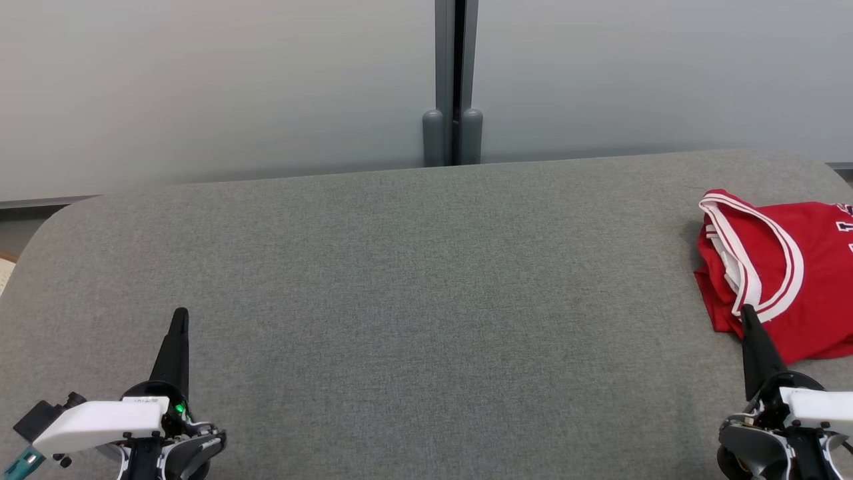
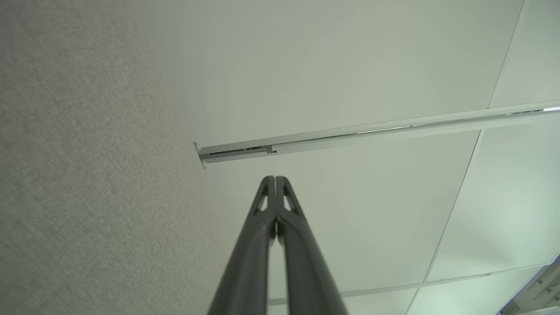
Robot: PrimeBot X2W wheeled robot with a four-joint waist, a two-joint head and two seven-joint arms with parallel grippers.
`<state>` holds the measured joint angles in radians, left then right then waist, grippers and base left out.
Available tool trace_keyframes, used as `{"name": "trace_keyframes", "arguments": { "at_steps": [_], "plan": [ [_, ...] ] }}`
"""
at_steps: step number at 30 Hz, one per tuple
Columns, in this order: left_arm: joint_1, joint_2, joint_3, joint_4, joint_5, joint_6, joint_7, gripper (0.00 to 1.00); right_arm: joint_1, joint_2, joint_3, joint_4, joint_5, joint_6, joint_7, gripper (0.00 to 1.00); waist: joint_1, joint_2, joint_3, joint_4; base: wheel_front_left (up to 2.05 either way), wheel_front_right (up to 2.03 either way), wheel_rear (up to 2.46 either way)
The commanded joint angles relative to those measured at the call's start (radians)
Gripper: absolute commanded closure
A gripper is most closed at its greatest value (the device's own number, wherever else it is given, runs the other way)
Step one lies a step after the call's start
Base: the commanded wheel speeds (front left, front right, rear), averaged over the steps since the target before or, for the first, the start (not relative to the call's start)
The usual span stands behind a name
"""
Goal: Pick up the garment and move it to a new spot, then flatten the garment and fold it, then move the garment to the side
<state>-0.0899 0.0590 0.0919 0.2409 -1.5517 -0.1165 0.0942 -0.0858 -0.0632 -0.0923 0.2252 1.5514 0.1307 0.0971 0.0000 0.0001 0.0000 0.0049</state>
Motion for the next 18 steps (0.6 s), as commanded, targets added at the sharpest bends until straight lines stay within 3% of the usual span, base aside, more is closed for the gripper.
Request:
{"name": "trace_keyframes", "arguments": {
  "at_steps": [1, 18],
  "plan": [
    [-0.020, 0.003, 0.008, 0.000, -0.014, -0.008, 0.005, 1.00, -0.016, -0.001, -0.005, 0.006, 0.018, 0.000, 0.004, 1.00, 0.0000, -0.0001, 0.000, 0.000, 0.00, 0.00, 0.00],
    [-0.024, -0.006, 0.023, 0.006, -0.065, -0.018, 0.019, 1.00, -0.028, 0.003, -0.011, 0.022, 0.072, 0.000, 0.008, 1.00, 0.0000, -0.0001, 0.003, -0.005, 0.00, 0.00, 0.00]
  ]
}}
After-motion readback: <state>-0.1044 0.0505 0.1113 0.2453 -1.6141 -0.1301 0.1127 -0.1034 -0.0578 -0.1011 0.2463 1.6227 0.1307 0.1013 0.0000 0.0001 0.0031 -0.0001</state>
